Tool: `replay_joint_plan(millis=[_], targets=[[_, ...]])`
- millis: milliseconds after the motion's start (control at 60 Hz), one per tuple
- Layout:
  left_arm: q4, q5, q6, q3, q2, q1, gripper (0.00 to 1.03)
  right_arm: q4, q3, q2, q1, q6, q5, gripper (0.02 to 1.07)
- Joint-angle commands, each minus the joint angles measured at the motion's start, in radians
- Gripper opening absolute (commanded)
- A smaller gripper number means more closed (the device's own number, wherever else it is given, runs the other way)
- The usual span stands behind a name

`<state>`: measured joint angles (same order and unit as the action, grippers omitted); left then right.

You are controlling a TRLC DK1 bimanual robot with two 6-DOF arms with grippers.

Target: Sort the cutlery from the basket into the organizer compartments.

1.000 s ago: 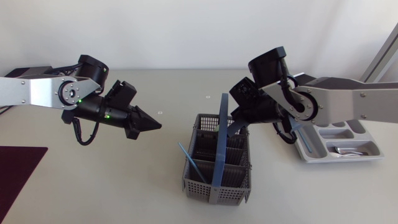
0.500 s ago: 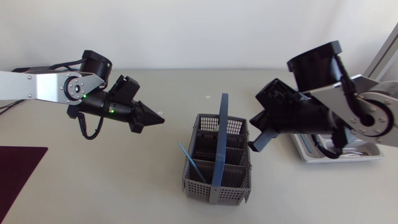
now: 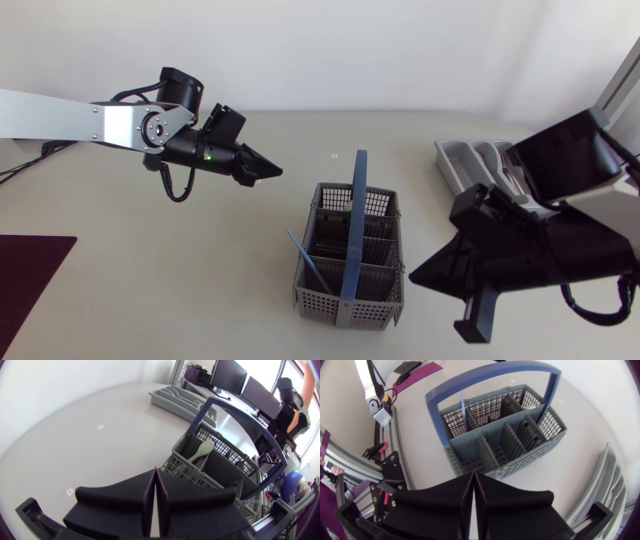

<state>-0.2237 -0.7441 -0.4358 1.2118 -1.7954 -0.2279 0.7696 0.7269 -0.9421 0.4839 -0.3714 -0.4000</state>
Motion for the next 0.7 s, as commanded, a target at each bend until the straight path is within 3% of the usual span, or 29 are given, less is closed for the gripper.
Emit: replay_joint_plan(millis=[0,283,533,683], targets=[[0.035,0.003,0.063,0.063,-0.045,-0.018,0.03,0.031,-0.043,0.012,0.051,-0.017,-0.016,0.08],[0.060,0.005,0.134,0.246,-0.222,-0.077,0.03,0.007,-0.052,-0.069,0.174,-0.015,0.013,0.08],[0.049,0.005,0.143,0.339,-0.332,-0.126,0.03,-0.127,-0.061,-0.205,0.137,-0.055,0.069,0.08],[-0.008,0.002,0.088,0.373,-0.377,-0.142,0.03,-0.196,-0.061,-0.273,0.068,-0.095,0.122,0.08]])
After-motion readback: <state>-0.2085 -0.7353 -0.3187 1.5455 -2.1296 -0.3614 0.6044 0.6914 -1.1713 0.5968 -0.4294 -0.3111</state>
